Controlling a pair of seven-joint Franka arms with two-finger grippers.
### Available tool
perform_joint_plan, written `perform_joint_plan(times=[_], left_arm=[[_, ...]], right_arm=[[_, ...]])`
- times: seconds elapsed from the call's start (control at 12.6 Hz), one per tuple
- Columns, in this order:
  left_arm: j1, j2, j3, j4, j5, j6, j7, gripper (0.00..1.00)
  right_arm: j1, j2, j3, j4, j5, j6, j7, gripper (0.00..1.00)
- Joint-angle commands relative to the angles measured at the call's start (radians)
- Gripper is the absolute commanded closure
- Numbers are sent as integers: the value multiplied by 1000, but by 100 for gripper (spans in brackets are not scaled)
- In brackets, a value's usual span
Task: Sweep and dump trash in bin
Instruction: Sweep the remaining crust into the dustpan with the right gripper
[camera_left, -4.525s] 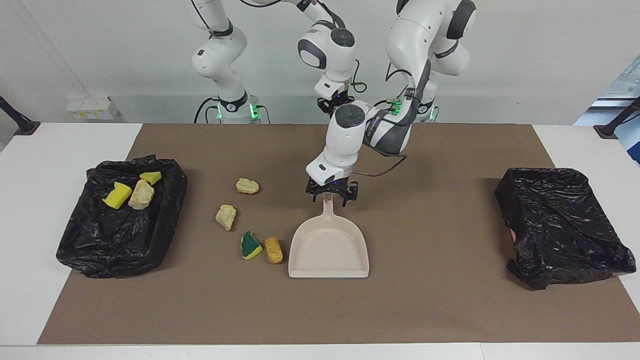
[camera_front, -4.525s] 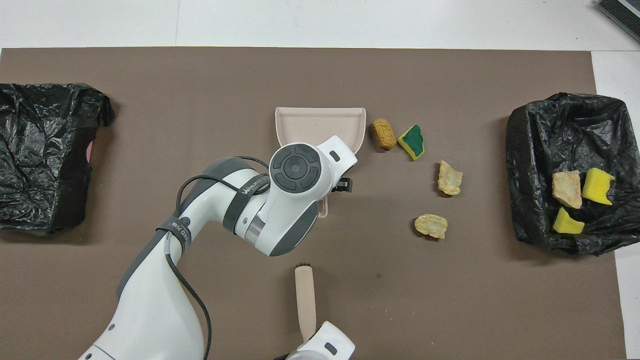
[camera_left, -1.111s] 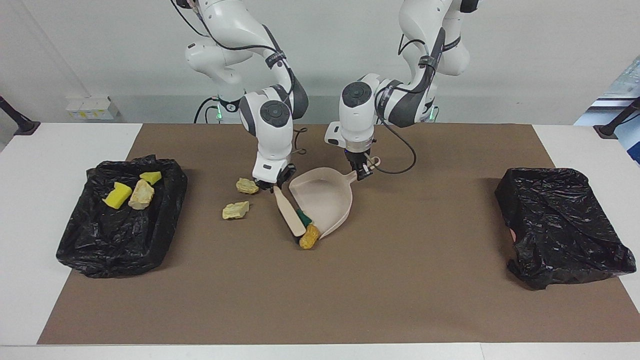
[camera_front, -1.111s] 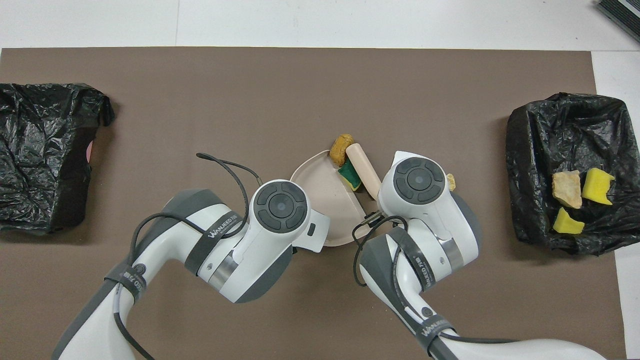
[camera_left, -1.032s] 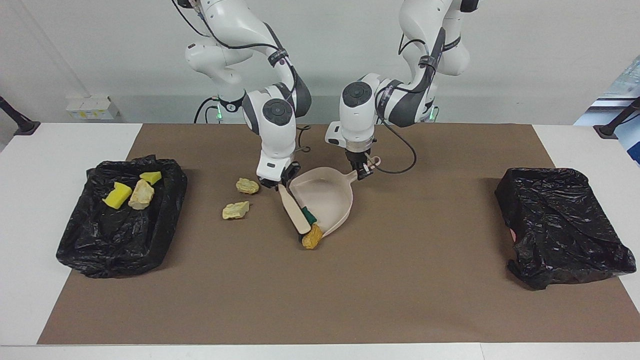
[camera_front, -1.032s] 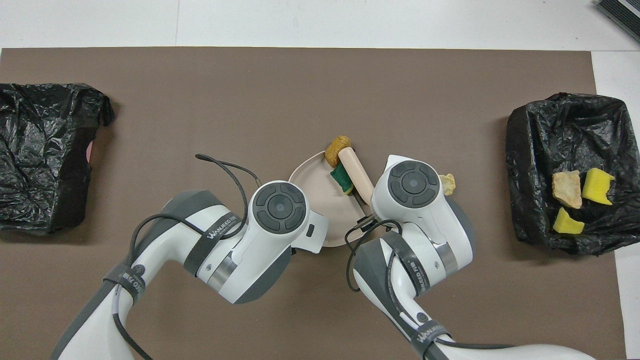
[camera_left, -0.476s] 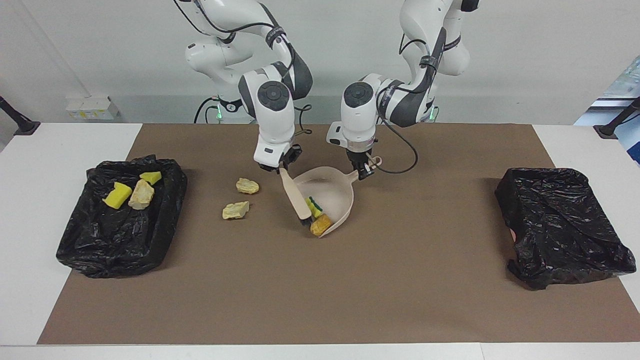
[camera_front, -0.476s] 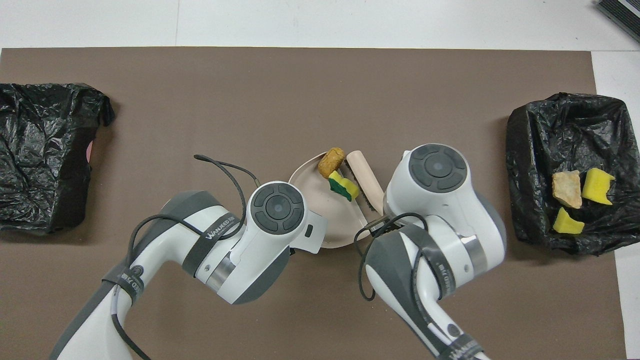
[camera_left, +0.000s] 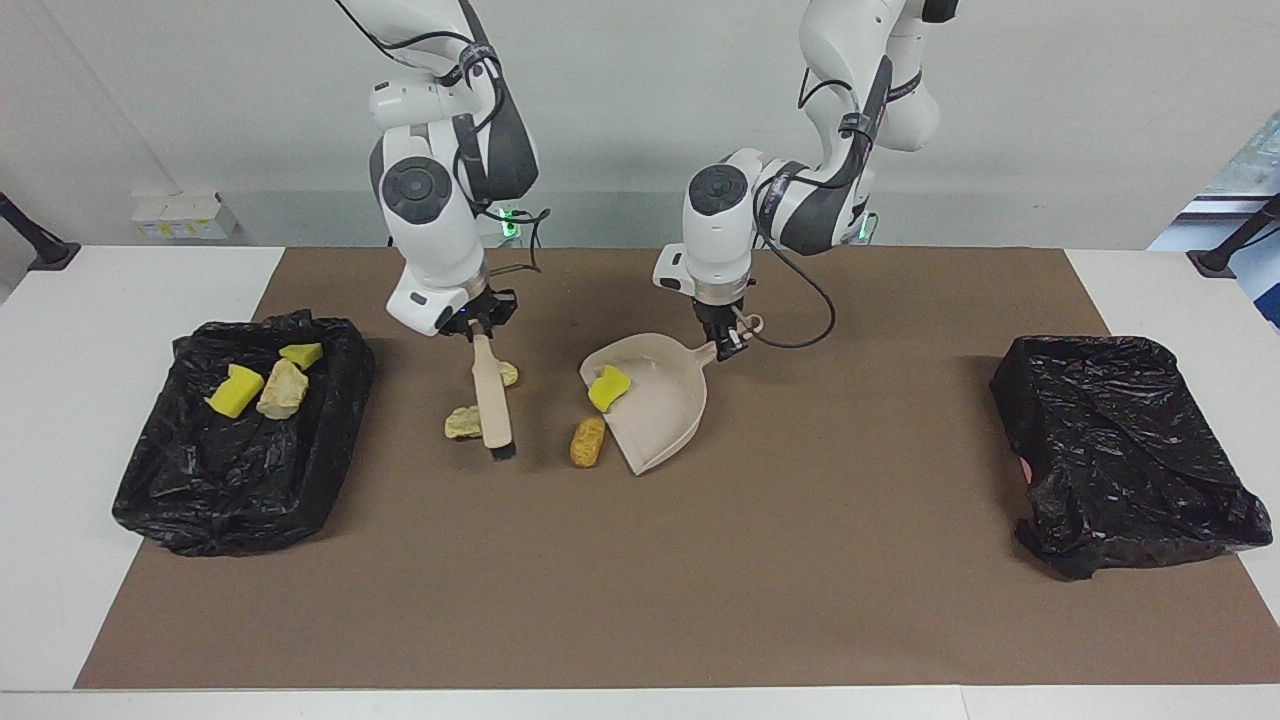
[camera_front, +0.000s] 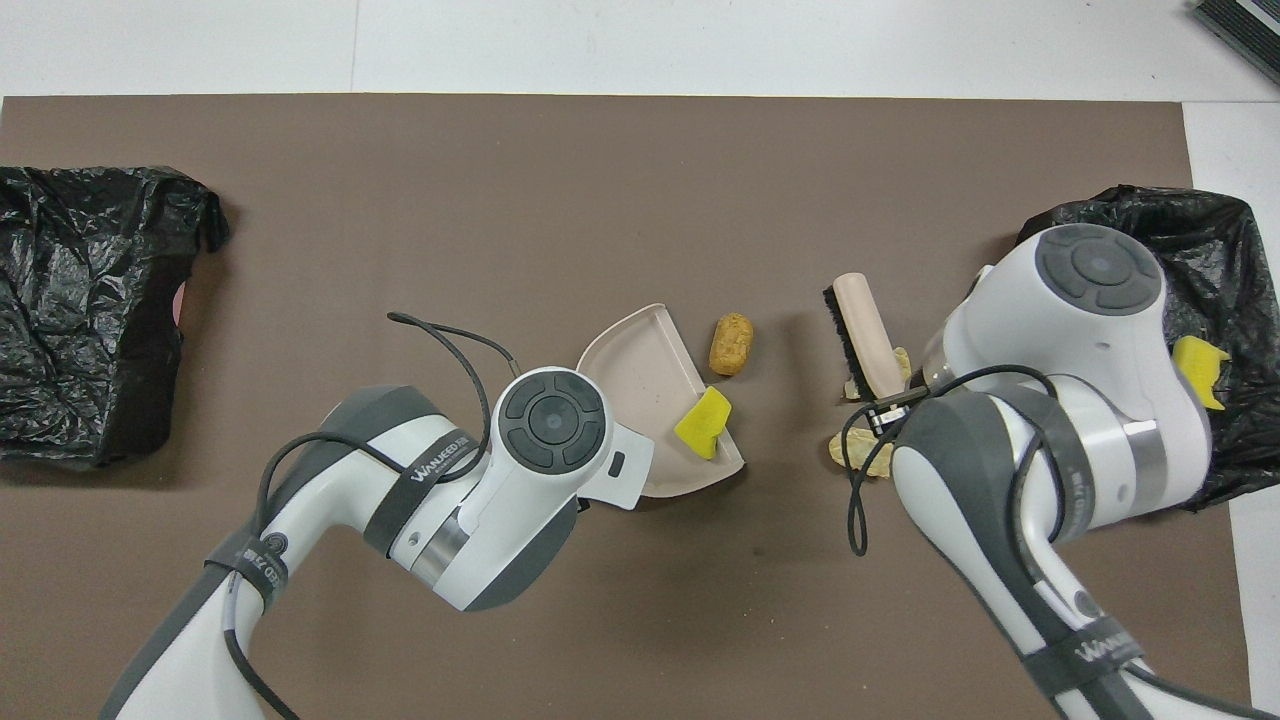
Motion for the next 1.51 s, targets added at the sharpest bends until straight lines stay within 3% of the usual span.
perform_joint_plan(times=[0.0, 0.4, 0.56, 0.71, 0.95, 1.19, 1.43], left_arm=[[-11, -37, 8, -47, 10, 28, 13, 100], [-8, -40, 8, -52, 10, 26, 37, 100], [-5, -40, 10, -52, 10, 26, 59, 100], [-4, -40, 10, -52, 10, 26, 71, 100], [-4, -40, 10, -52, 9, 26, 71, 100], [-4, -40, 10, -53, 9, 26, 71, 100], [-4, -40, 10, -58, 9, 26, 74, 100]], right_arm=[[-80, -36, 8, -57, -38, 9, 35, 100], [-150, -267, 13, -448, -38, 239, 58, 100], [-136, -275, 16, -520, -38, 310, 153, 100], [-78, -266, 16, -534, -32, 335, 236, 100], [58, -245, 18, -526, -6, 342, 538, 100], [112, -193, 18, -482, 45, 381, 574, 100], [169, -90, 22, -343, 45, 382, 552, 100]])
